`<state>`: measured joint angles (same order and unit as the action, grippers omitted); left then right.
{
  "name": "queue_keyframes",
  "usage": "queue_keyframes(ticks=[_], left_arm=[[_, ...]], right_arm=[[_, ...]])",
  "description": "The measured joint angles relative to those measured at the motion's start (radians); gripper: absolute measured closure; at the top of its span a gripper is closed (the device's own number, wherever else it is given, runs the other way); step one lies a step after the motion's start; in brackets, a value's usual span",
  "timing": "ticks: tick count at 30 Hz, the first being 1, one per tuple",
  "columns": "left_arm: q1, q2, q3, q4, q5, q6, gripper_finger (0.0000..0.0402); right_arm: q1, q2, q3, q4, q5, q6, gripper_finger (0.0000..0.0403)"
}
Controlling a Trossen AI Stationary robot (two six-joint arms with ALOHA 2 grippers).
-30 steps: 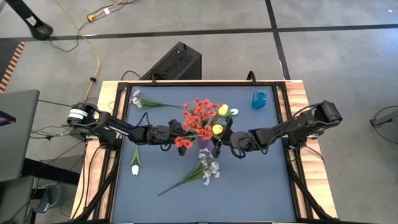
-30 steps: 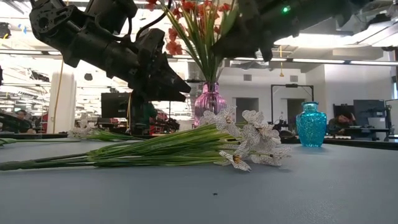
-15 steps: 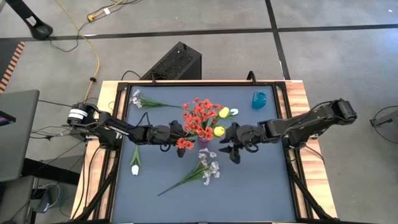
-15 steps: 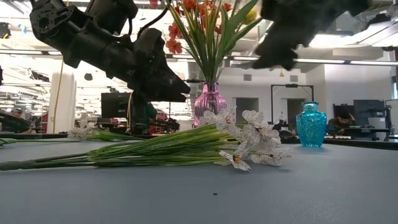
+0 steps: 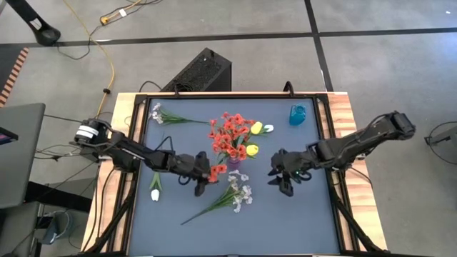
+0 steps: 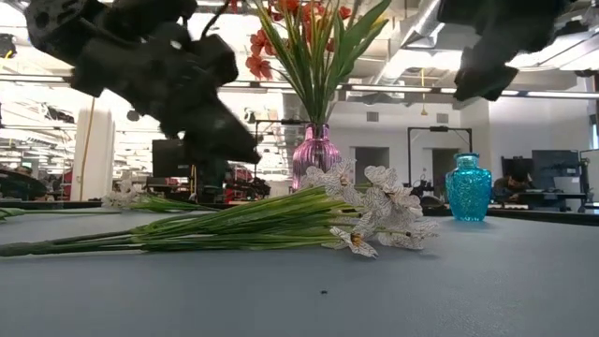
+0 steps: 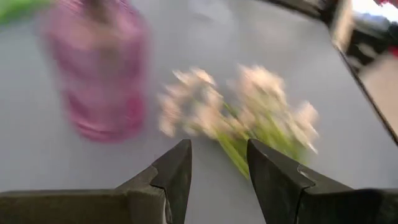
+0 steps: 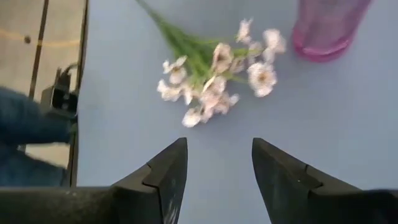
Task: Sort flowers into vase by color
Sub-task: Put the white flower into the blue vase
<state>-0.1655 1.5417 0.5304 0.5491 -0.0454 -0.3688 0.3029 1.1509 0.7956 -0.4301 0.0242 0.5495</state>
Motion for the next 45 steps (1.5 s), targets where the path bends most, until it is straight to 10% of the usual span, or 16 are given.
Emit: queue_keyframes(ticks=[13, 27, 45], left_arm=[[-0.258, 0.002, 0.014, -0.238, -0.044, -0.084, 0.0258], [-0.430, 0.139, 0.355, -0.687, -0.324, -0.295, 0.0258], [-0.588, 0.444, 0.458, -0.621, -0.522, -0.524, 0.0261]], right_arm=[[0.137, -0.006, 0.000, -0.098, 0.001, 0.045, 0.0198], [0.188, -0.004, 0.000, -0.138, 0.004, 0.113, 0.0198], [0.468, 0.001, 0.000, -0.119, 0.250, 0.536, 0.0232]])
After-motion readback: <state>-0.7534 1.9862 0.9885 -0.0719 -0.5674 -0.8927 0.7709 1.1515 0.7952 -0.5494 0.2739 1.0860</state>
